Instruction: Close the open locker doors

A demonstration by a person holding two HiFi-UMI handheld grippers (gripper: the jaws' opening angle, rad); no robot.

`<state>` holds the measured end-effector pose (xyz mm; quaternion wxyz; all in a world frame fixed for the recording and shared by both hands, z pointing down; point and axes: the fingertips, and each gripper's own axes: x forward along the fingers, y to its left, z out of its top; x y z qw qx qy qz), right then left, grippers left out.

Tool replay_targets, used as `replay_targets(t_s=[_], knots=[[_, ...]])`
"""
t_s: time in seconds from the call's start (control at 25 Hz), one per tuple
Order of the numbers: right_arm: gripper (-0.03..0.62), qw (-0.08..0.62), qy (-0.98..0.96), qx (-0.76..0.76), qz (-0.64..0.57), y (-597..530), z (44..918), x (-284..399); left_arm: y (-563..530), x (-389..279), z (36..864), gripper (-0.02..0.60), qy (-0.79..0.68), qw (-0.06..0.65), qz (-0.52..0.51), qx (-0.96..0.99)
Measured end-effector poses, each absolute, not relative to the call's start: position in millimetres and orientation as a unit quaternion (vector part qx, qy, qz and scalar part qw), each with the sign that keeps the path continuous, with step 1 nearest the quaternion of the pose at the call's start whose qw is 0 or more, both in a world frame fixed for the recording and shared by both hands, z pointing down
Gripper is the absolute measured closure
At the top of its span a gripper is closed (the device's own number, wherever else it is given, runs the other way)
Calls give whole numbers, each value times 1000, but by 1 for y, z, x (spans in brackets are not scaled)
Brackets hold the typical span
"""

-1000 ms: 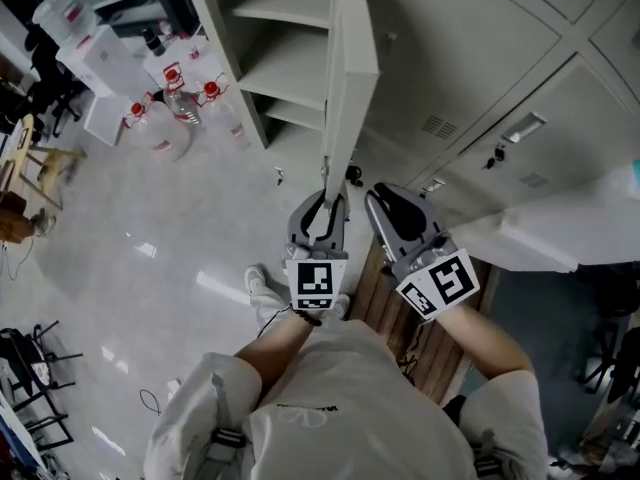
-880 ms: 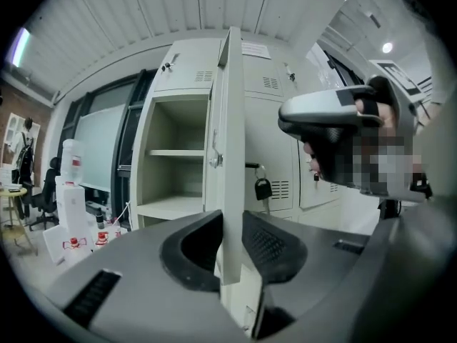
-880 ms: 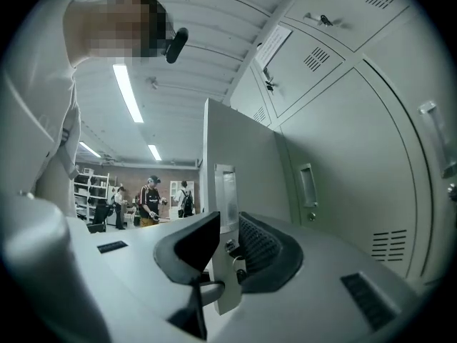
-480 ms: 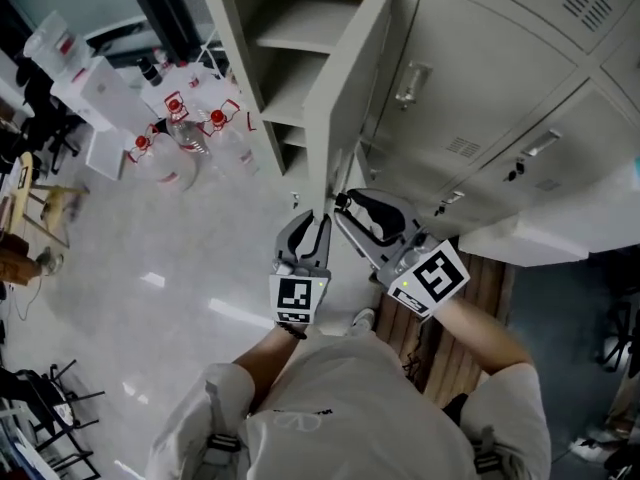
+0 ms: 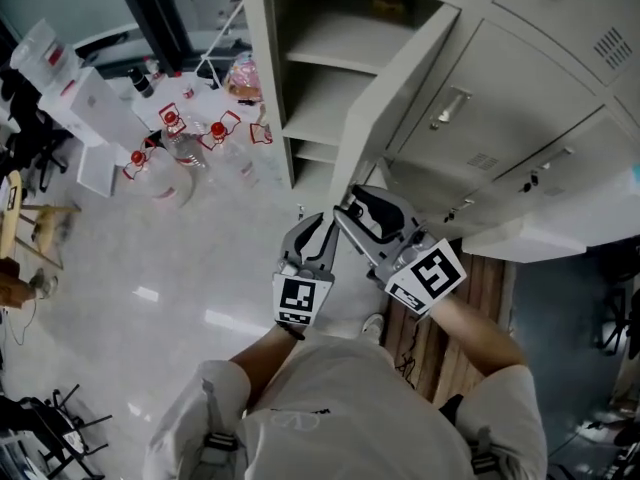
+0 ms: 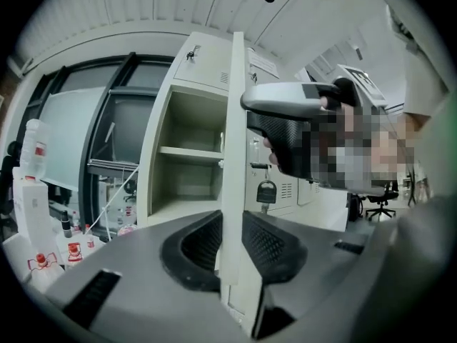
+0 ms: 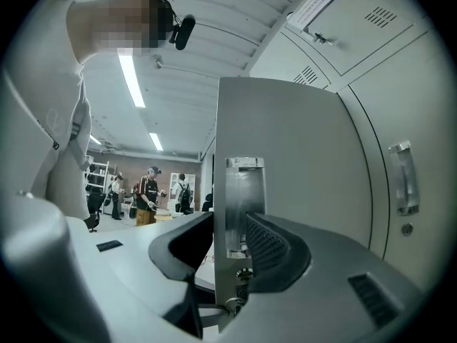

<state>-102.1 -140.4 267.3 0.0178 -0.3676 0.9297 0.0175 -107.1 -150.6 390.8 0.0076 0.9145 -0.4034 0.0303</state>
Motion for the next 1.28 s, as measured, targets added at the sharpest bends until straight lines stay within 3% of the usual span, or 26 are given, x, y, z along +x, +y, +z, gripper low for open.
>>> replay_targets(t_s=[0.12,0.68,0.88,1.28], knots=[[473,20,927,-375,18,-150,268,-115,-159,-114,391,495,-384,7,29,923],[482,14,904,-427,30,-211,267,-153,-211,-168,389,492,-379,-12,22,925],[484,20,893,-448,31,-236,267,-162,-228,-187,385,577,-397,-9,13,918],[497,34,880,-473,30,-294,267,-173,-275,-187,372,577,-406,-34,-5,913]])
